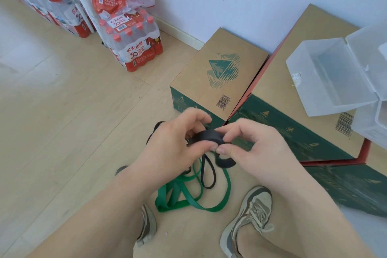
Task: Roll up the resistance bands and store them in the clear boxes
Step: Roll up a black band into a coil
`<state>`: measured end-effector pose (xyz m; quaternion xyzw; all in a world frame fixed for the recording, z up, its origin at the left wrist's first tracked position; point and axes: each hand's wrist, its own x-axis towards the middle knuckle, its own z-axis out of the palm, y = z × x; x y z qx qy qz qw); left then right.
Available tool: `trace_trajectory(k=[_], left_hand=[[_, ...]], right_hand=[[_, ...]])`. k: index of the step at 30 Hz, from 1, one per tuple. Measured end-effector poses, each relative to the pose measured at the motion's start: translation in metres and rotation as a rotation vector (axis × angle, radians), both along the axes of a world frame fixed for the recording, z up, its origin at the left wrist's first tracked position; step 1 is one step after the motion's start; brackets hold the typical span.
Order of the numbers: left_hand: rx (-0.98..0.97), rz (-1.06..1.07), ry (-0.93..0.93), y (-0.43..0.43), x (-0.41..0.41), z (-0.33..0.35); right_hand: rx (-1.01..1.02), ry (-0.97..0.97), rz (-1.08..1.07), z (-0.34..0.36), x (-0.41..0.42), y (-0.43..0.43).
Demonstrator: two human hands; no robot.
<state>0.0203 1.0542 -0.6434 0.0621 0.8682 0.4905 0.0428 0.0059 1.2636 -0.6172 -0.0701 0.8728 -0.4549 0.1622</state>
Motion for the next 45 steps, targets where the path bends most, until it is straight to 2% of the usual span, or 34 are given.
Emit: trace_trajectory(k=[4, 7, 9, 11, 13, 15, 17, 19, 22, 25, 27, 30, 33, 36, 41, 43, 45], left_hand=[[0.272, 0.090, -0.095, 0.003, 0.000, 0.012], [0.340, 0.139, -0.075, 0.007, 0.003, 0.018], [0.347, 0.086, -0.138, 0.006, 0.001, 0.013], [0.270, -0.059, -0.258, 0.005, 0.001, 0.001], [0.052, -0.186, -0.360, 0.009, 0.006, -0.012], [-0.126, -0.192, -0.377, 0.010, 0.009, -0.021], [-0.149, -0.096, -0.346, 0.004, 0.006, -0.024], [-0.105, 0.054, -0.261, -0.005, 0.000, -0.018], [0.066, 0.296, -0.043, -0.013, -0.008, 0.002], [0.174, 0.274, 0.029, -0.006, -0.007, 0.021], [0.202, 0.199, 0.027, 0.002, -0.003, 0.026], [0.215, 0.135, 0.083, 0.016, 0.000, 0.024], [0.227, 0.101, 0.134, 0.023, -0.001, 0.023], [0.289, 0.110, 0.076, 0.020, 0.002, 0.022], [0.452, 0.160, -0.045, 0.021, 0.002, 0.026], [0.376, 0.078, -0.097, 0.016, 0.000, 0.020], [0.123, -0.063, -0.188, 0.011, 0.001, 0.006]], right_hand=[[-0.188, -0.006, -0.026, 0.007, 0.000, 0.000], [-0.323, 0.026, -0.091, 0.007, 0.003, -0.002], [-0.369, 0.102, -0.117, 0.006, 0.003, -0.004], [-0.428, 0.155, -0.135, 0.008, 0.003, -0.009], [-0.494, 0.169, -0.172, 0.012, 0.003, -0.014], [-0.526, 0.168, -0.221, 0.017, 0.002, -0.013], [-0.478, 0.169, -0.303, 0.015, -0.001, -0.006], [-0.292, 0.173, -0.378, 0.008, -0.006, 0.010], [0.008, 0.056, -0.319, -0.005, -0.010, 0.029], [0.167, -0.042, -0.211, -0.015, -0.010, 0.036], [0.187, -0.090, -0.146, -0.015, -0.010, 0.034], [-0.050, -0.120, -0.086, -0.004, -0.006, 0.022], [-0.311, -0.015, -0.013, 0.005, 0.002, 0.011], [-0.356, -0.006, 0.027, 0.006, 0.001, 0.004], [-0.342, 0.072, -0.090, 0.005, -0.001, -0.003], [-0.397, 0.116, -0.112, 0.006, -0.001, -0.007], [-0.487, 0.153, -0.151, 0.009, -0.002, -0.010]])
